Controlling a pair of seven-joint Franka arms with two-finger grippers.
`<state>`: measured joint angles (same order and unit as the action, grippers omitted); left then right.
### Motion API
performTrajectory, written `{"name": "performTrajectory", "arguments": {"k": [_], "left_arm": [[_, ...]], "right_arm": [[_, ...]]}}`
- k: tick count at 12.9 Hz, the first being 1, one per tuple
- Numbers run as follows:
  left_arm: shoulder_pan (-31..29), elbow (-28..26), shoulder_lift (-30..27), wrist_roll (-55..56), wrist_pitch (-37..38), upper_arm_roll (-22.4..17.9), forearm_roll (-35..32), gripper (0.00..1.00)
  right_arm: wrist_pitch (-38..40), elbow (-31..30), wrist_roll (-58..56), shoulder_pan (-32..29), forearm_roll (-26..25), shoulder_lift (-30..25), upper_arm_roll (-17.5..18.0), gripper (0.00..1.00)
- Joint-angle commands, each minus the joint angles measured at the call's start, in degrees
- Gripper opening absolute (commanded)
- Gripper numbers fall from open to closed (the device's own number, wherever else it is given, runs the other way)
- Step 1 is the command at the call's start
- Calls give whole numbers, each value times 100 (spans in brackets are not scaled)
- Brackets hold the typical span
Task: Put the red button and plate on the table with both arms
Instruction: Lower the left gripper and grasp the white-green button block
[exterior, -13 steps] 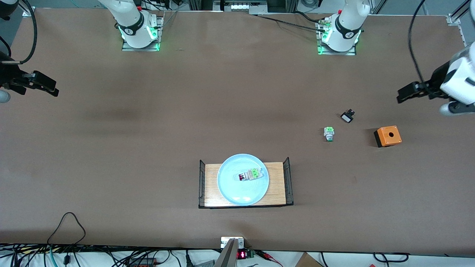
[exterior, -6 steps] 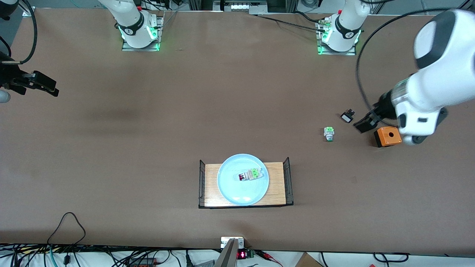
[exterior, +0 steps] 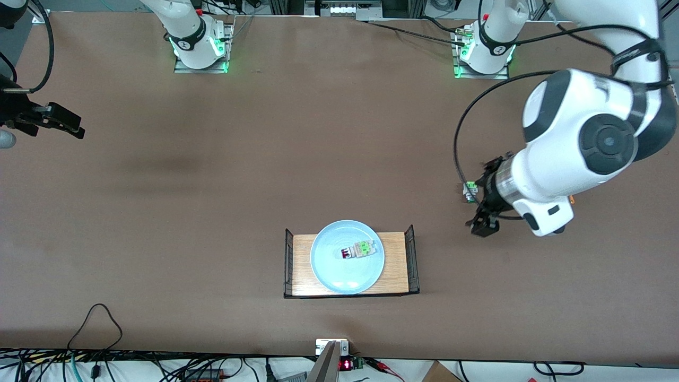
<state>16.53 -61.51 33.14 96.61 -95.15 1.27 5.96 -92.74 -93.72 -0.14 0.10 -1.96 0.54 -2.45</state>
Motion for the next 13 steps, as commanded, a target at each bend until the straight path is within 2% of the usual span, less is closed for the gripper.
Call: {"name": "performTrajectory", "arguments": {"k": [1,4,7,8,11,13], "left_arm": [[333,490,350,1234,-380,-74,98,100],[684,771,658,2359,-1011,-144,72,100],[1097,807,842,2661,-1436,-241,28,100],[1246,876,930,2714,-1514,-363,19,100],[1984,947,1220,2714,-1857,-1153,28,100],[2179,956,1414,2819,-2007,-1296,28,100]], "right_arm": [[54,47,49,-18,99,16,8,100],[45,56,6,-27,99,7,8,100],[37,64,23,-27,99,16,8,100],[37,64,32,-27,99,16,8,100],[37,64,49,-18,99,121,8,100],[28,64,49,-27,99,139,8,100]]}}
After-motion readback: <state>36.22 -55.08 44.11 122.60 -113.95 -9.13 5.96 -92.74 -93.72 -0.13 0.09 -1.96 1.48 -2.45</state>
